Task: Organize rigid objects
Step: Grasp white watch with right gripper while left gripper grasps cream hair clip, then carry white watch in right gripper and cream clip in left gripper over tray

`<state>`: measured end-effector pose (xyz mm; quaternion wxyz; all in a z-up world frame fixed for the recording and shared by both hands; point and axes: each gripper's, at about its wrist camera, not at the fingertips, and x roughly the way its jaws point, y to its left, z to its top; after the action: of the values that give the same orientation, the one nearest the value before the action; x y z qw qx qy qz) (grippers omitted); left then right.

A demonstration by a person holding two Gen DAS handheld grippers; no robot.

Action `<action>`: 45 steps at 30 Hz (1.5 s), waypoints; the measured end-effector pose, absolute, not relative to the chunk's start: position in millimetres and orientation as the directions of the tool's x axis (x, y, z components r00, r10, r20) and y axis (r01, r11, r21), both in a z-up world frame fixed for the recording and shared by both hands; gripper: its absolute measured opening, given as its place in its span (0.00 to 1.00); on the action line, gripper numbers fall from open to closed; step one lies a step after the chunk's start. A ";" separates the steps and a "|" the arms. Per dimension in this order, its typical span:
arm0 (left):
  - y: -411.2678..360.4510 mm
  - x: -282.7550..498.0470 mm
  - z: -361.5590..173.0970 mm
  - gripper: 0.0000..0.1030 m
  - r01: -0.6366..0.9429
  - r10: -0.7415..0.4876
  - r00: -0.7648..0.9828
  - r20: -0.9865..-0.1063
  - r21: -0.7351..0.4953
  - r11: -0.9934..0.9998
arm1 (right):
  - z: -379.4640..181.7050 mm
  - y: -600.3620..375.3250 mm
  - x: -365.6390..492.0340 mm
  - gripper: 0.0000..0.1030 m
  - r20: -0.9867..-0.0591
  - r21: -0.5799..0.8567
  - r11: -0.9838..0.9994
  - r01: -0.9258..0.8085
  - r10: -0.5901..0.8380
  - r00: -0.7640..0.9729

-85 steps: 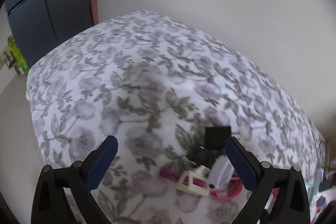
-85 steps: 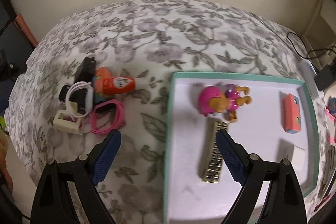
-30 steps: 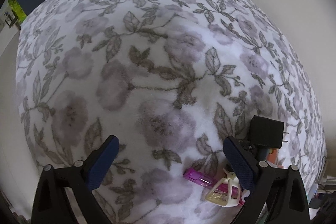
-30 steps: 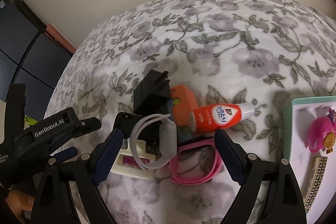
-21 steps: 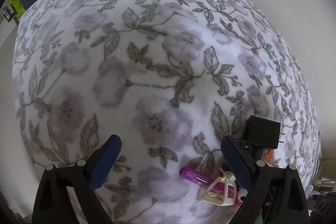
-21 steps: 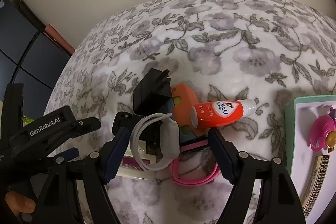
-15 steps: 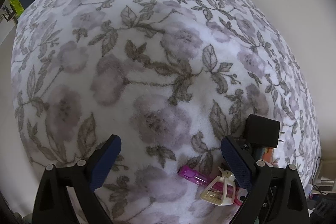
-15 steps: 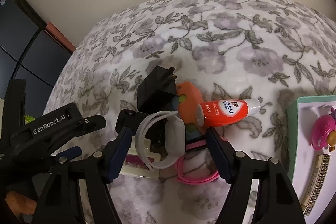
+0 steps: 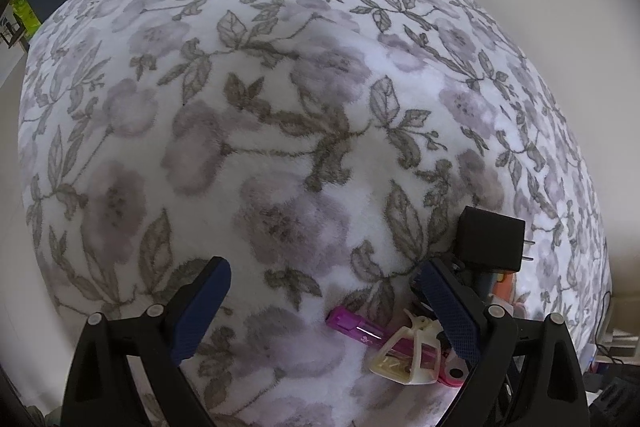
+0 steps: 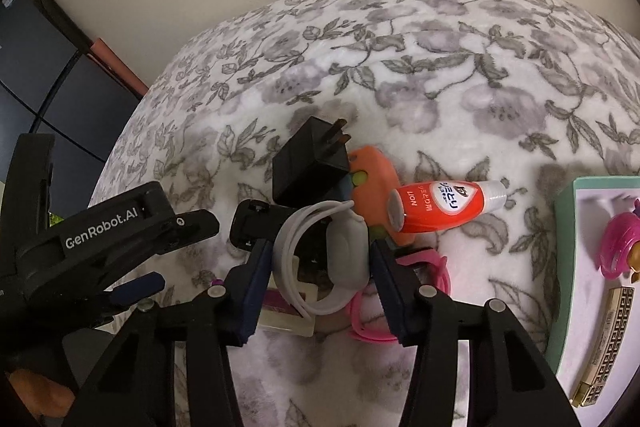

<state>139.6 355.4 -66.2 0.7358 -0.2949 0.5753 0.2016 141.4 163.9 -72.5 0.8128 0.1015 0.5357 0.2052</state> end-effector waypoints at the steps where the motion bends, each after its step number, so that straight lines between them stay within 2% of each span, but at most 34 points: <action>1: 354.3 139.7 -65.6 0.94 -0.633 -0.044 0.258 -0.965 -0.203 0.747 | -72.1 162.6 141.1 0.50 -0.827 0.390 0.894 -0.221 0.446 0.342; 12: 342.6 140.8 -59.1 0.94 -0.595 -0.058 0.267 -0.962 -0.212 0.775 | -57.6 132.1 137.9 0.50 -0.815 0.416 0.895 -0.161 0.446 0.370; 15: 336.1 141.2 -60.3 0.90 -0.577 -0.061 0.260 -0.964 -0.206 0.790 | -53.5 119.9 135.9 0.50 -0.818 0.413 0.901 -0.135 0.432 0.380; 27: 291.2 142.5 -65.4 0.89 -0.443 -0.096 0.220 -0.971 -0.188 0.876 | -44.2 71.1 114.2 0.50 -0.841 0.383 0.922 -0.052 0.372 0.394; 36: 257.7 138.6 -74.2 0.80 -0.327 -0.037 0.173 -0.984 -0.092 0.940 | -28.0 41.4 88.5 0.50 -0.845 0.366 0.931 -0.001 0.333 0.418; 45: 234.1 138.6 -83.2 0.59 -0.251 0.033 0.157 -0.987 -0.007 0.968 | -32.1 23.9 68.2 0.50 -0.865 0.364 0.930 0.052 0.317 0.388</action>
<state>138.6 234.1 -83.2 0.7558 -0.0848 0.6424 0.0942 68.2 23.9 -32.1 0.8160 0.1684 0.5470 0.0811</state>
